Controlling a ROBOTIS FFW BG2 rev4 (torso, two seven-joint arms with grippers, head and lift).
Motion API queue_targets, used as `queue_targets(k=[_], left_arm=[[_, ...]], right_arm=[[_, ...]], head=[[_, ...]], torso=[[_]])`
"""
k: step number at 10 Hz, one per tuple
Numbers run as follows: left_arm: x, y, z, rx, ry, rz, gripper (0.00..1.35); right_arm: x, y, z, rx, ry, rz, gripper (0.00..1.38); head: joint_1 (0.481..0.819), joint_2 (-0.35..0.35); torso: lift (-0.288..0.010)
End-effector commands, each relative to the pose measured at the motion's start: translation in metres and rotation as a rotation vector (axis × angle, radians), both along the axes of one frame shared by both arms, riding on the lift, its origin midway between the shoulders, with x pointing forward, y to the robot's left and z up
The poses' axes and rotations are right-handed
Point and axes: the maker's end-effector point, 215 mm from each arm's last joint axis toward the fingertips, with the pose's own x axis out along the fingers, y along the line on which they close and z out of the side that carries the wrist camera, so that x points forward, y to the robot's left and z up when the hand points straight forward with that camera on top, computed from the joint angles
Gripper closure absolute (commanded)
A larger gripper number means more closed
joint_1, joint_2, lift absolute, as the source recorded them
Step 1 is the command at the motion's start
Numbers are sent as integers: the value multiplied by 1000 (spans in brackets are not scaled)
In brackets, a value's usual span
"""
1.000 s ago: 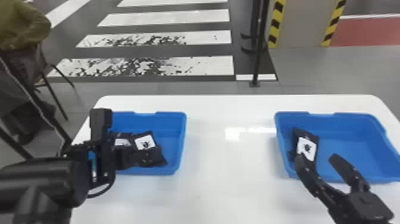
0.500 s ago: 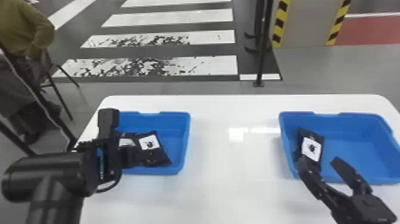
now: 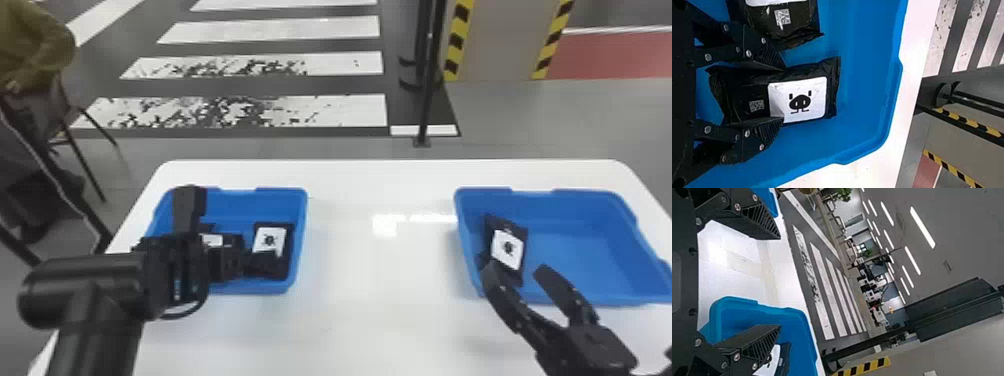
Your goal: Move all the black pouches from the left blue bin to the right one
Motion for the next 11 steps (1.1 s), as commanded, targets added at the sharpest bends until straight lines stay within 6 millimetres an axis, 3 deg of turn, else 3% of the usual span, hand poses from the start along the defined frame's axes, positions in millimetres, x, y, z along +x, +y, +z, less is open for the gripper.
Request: queue_targets(k=[1,4,7,9,11], left_arm=[[1,3,-2,15,-5,3,1182],[3,9,11,38,-69,-16,1190],[-37,10,44,18,-126,-25,1191],[-66,-16,69,-27,-175,-85,1191],[-83,-71,91,-114,-225,-190,1191]], right_arm=[[0,0,-2,11,7,1,242],[-1,2,-2,20,9,6,245],[-2,12,3,44,10,37,245],[-2,34,9,91,21,97,245],[-4,62,10,146,43,164,245]], head=[[695,87],[695,94],[695,112],[695,119],[695,114]], torso=[[-140],[-140],[-140],[-140],[-140]])
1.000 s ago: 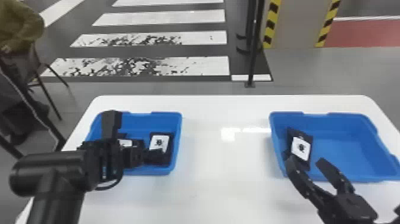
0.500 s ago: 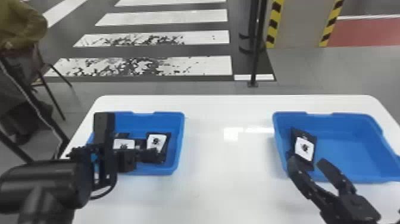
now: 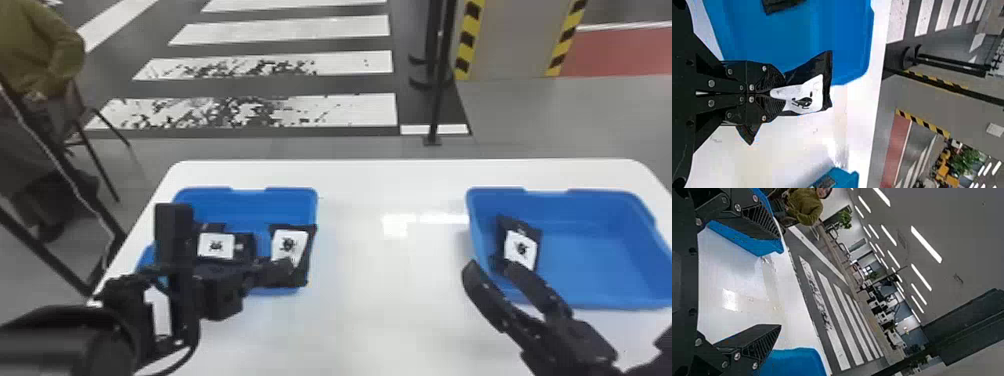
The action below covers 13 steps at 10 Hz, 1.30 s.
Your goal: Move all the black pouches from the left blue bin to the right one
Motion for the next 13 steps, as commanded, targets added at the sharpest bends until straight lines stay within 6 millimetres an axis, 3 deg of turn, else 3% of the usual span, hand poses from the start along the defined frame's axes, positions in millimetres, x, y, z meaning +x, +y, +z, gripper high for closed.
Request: queue_targets(k=[1,4,9,10,12,13], left_arm=[[-12,-41,13,-52,-25,-77,1191],[-26,-91,31,-125,-55,-172,1191],[-52,-148,41,-211,-31,-294,1191],[-58,-158,42,-224,-21,-317,1191],[-59,-165,45,-232,-22,-334,1191],[-60,-165,45,-232,-21,-335,1190]], right_arm=[[2,24,2,42,9,53,245],[9,57,0,113,28,121,245],[28,64,-4,116,33,146,246],[29,70,-8,139,48,155,315],[23,84,-7,177,77,187,737],[22,87,-7,189,79,191,1121]], head=[[695,102],[695,75],[695,0],[695,-5],[695,-23],[695,-20]], torso=[[-140],[-140],[-140],[-140],[-140],[-140]])
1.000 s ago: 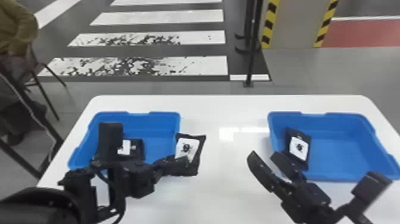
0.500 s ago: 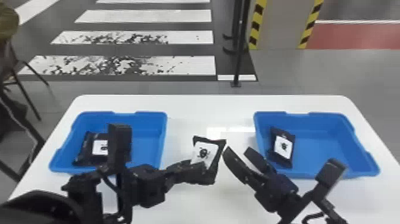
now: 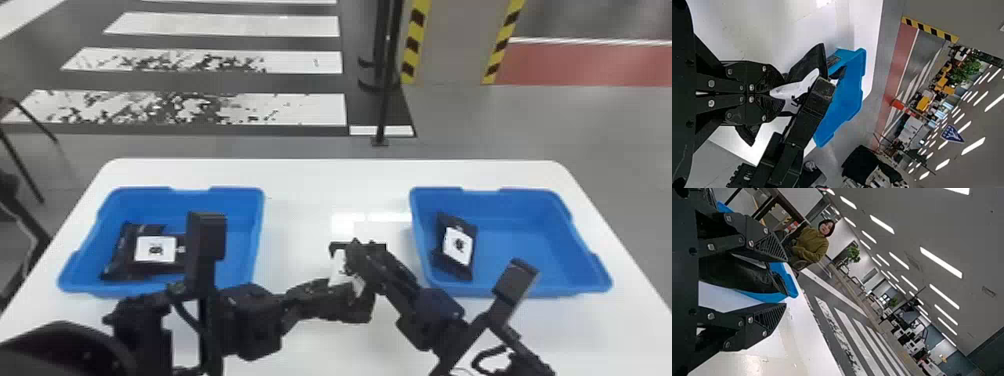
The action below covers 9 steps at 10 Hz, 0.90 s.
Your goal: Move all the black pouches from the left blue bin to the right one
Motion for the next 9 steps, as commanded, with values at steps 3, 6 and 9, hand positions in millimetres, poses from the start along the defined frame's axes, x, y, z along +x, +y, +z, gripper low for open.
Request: queue_targets(k=[3,6,9], left_arm=[[2,-1,2,-8,-8,3,1165],[5,8,-1,-36,-17,42,75],[8,21,10,-75,-44,86,154]], right_arm=[[-2,4,5,25,-4,1,1280],[9,-11,9,21,-15,-22,1280],[58,-77,13,-86,-68,-115,1280]], head=[[695,-10],[695,-7],[695,-29]], torso=[[-140],[-140],[-140]])
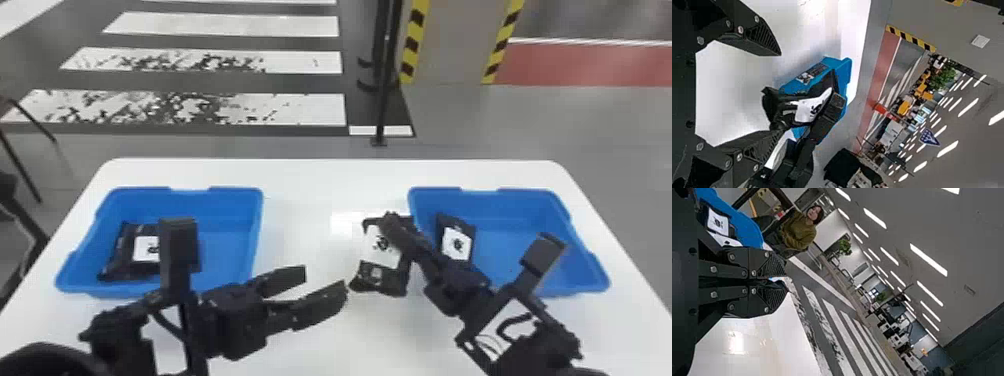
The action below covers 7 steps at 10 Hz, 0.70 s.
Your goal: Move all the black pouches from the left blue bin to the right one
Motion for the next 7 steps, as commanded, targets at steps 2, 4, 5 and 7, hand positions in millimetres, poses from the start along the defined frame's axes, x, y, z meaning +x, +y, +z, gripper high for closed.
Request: queue_targets(k=[2,4,5,7], left_arm=[[-2,8,5,-30,-1,26,156],[-4,21,5,-25,-3,54,156],[-1,29,6,-26,-13,77,156],[6,42,7,-15,-26,112,151]], right_arm=[[45,-101,-12,-172,-18,-161,1280],[67,-163,-38,-271,32,-245,1279],[80,-176,-49,-309,57,-249,1251],[92,-221,-50,-389,54,-326,423]], head=[[695,-93],[695,-185],[695,-207],[695,-233]], torso=[[-140],[-140],[-140],[-140]])
